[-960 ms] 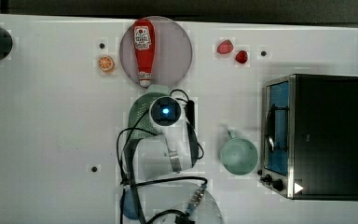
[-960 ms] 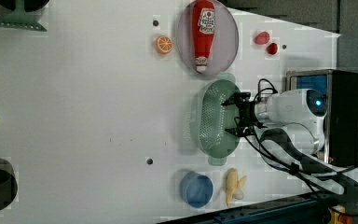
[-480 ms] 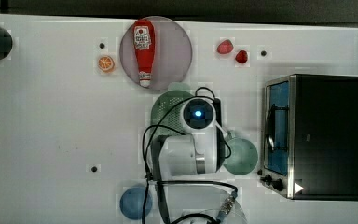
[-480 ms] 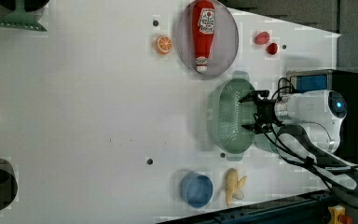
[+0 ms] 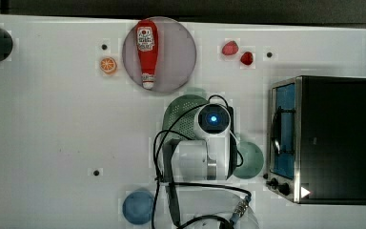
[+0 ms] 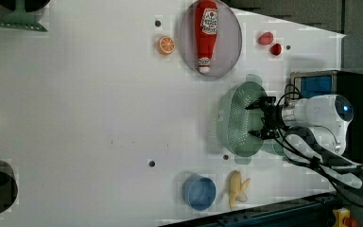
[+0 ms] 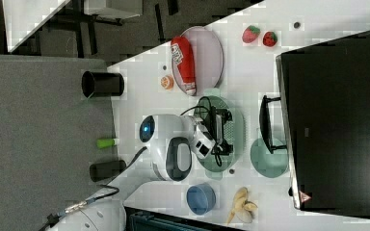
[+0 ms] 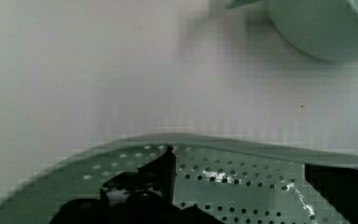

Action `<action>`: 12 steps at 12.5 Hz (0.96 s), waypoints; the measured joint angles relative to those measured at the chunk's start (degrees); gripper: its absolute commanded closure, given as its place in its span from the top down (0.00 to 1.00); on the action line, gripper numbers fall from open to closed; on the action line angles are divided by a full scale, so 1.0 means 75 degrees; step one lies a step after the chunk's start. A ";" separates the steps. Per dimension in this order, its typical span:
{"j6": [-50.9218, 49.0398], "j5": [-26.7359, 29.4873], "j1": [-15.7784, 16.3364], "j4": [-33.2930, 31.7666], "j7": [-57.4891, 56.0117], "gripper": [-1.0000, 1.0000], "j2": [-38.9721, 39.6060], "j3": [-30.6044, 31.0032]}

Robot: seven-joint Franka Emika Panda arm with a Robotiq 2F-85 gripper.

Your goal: Drag strainer left to right.

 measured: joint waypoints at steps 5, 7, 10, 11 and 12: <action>0.0157 -0.0202 0.0139 0.0134 -0.0164 1.00 -0.0177 -0.0287; -0.0045 -0.0169 0.0003 0.0134 -0.0552 1.00 -0.0272 -0.0176; -0.0895 -0.0169 -0.0067 -0.0119 -0.2070 1.00 -0.1240 0.0011; -0.1306 -0.0079 -0.0048 -0.0104 -0.2432 1.00 -0.1676 0.0059; -0.1802 0.0316 -0.0119 -0.0045 -0.2645 1.00 -0.2139 0.0232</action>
